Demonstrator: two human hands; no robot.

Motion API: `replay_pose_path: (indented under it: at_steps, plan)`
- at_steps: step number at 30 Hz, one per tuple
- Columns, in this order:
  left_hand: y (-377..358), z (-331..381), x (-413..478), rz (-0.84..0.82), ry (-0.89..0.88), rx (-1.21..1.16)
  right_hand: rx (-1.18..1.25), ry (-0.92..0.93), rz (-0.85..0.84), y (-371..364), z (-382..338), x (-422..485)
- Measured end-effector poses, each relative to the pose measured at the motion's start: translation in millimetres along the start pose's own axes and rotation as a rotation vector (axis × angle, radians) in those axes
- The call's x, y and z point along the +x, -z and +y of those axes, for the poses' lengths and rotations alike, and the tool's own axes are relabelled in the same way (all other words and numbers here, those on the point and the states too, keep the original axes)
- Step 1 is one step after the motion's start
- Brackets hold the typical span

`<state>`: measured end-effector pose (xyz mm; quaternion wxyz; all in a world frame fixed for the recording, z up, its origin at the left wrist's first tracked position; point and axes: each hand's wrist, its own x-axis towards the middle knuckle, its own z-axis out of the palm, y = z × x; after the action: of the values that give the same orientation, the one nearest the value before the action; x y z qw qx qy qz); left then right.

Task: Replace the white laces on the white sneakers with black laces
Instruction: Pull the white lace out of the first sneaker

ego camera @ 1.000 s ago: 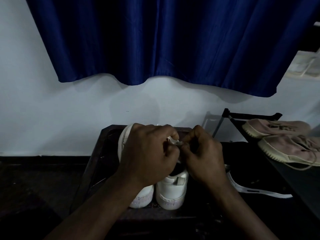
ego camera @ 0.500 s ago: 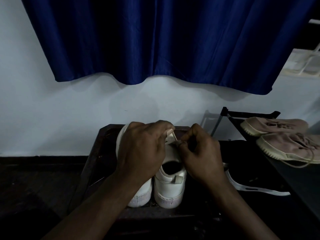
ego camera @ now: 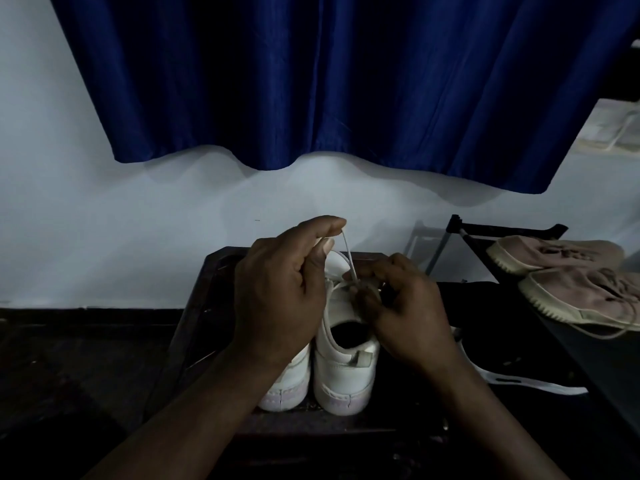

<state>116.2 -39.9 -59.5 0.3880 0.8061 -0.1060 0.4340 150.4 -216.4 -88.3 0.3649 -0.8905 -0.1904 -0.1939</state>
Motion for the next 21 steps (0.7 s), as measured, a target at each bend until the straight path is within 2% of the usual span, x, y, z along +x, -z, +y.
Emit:
replay_pose_path:
  at_steps: [5,12,16,21]
  plan:
    - [-2.3,-3.2,-0.5,0.024,0.049,-0.003,0.002,0.006,0.112,-6.4,1.2,-0.5]
    - [-7.1,-5.1,2.6,-0.242,-0.061,0.196,0.009,0.186,0.343,-11.3,0.6,-8.6]
    - [-9.0,-5.3,-0.7,-0.335,-0.106,0.256,0.001,0.17,0.377,-13.2,0.0,-8.4]
    - [-9.1,-10.5,-2.7,-0.234,-0.176,0.305,0.108,0.003,0.329,-11.8,-6.9,-9.7]
